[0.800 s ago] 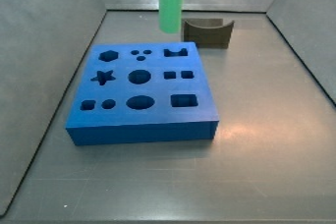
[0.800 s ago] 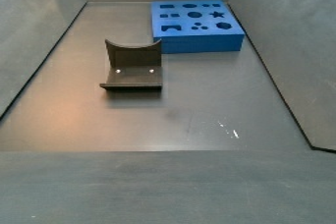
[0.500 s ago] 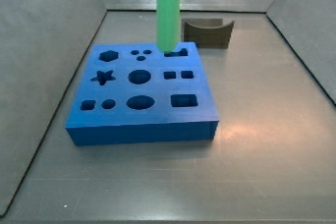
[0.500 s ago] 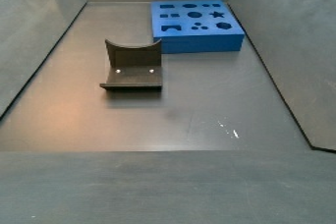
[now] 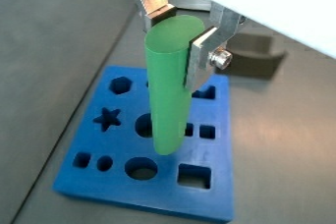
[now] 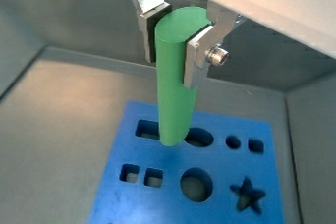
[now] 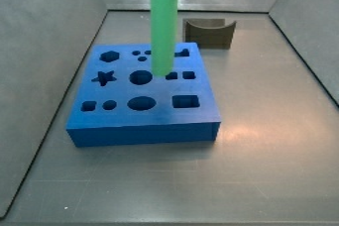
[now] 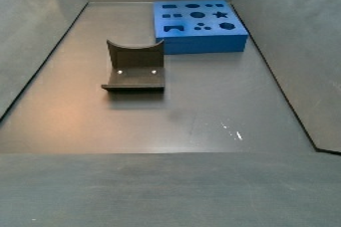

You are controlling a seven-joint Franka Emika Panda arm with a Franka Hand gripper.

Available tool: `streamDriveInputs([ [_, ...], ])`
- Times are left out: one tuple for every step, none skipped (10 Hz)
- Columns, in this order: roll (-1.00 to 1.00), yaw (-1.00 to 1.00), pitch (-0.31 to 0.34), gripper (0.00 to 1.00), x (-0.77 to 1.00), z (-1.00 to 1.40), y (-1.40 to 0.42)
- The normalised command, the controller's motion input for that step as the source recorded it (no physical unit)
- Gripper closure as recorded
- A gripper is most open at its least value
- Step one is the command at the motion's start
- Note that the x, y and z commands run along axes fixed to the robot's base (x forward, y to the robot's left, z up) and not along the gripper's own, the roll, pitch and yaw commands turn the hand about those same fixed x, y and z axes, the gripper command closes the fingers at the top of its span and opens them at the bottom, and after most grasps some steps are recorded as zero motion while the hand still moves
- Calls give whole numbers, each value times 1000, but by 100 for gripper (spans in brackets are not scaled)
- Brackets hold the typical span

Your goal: Insert the oval object.

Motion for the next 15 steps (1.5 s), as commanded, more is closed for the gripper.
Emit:
streamDriveInputs([
  [-27,-1000,0,100,0,-274,0],
  [0,-1000,0,100,0,-226,0],
  [6,-1000,0,100,0,-126,0],
  [54,-1000,0,100,0,0,0],
  [113,-963,20,100,-34,54,-89],
  [113,-963,19,100,-31,51,-91],
  [0,-897,0,100,3,0,-311],
  [0,-660,-16,100,0,-40,-566],
  [0,-657,-34,100,0,-91,-554],
  [0,-906,-21,100,0,-89,-297],
  [0,-1000,-10,100,0,-117,-37],
  [0,-1000,-13,100,0,-157,0],
  [47,-1000,10,100,-29,-323,-3],
  [24,-763,81,100,-274,-377,0],
  [0,-600,47,100,-431,-460,0],
])
